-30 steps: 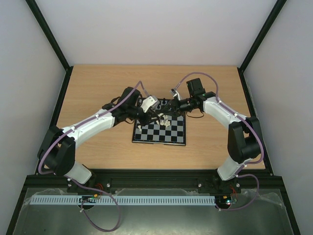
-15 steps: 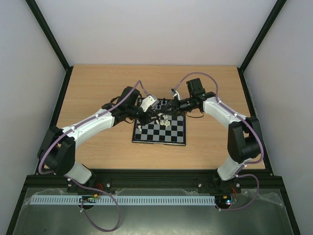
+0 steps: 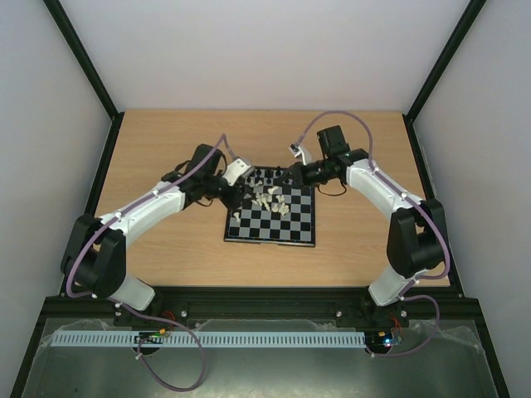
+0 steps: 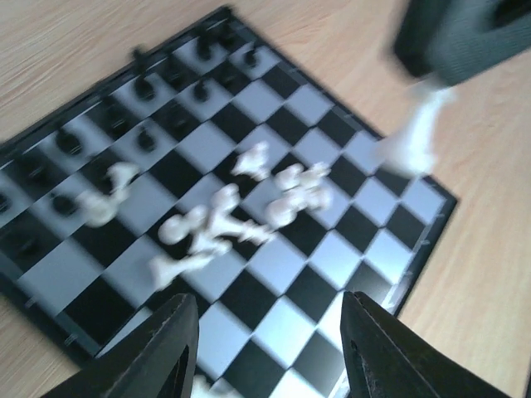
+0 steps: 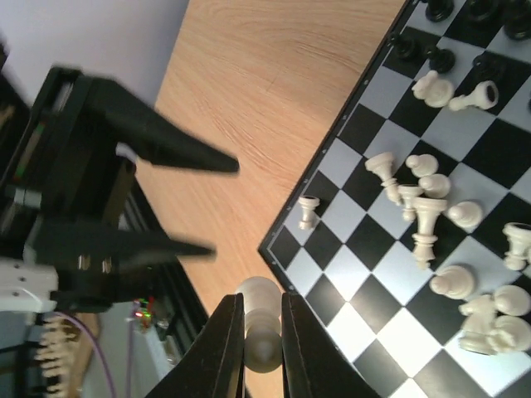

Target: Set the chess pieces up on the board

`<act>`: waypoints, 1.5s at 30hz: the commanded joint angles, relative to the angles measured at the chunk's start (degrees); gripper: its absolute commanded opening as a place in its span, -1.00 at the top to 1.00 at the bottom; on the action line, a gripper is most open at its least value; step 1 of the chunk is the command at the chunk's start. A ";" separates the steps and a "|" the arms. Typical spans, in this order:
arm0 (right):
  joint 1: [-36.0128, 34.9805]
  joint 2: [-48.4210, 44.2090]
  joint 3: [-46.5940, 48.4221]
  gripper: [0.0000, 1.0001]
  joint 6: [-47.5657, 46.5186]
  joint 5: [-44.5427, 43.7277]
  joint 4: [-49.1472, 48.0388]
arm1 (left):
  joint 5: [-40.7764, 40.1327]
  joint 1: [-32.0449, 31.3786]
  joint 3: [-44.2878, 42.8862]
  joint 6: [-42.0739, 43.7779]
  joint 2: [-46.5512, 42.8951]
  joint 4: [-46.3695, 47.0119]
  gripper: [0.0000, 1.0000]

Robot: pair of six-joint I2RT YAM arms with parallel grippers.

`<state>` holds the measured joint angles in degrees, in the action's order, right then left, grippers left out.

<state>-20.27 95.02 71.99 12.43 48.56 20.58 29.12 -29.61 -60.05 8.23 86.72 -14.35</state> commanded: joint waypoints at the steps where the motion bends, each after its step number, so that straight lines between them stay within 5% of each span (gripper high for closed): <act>1: -0.29 -2.71 2.10 0.89 -12.96 -5.05 7.97 | -1.26 6.69 2.24 1.37 -1.54 -4.06 -0.03; 8: -4.36 -6.63 -1.33 0.91 -26.21 -13.07 10.42 | -1.57 13.73 5.34 1.09 -1.33 -3.80 -0.05; 21: -20.99 -12.70 -11.64 0.90 -42.51 -40.14 4.77 | -1.68 14.60 7.55 0.39 -3.02 -2.20 -0.07; 45: -25.72 -7.99 -15.99 0.91 -47.82 -41.90 -2.36 | -1.03 14.62 9.06 -0.46 -3.56 -0.82 -0.08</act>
<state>-45.17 85.56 56.38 -33.95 6.94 19.44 27.40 -15.29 -51.35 8.36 83.70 -16.38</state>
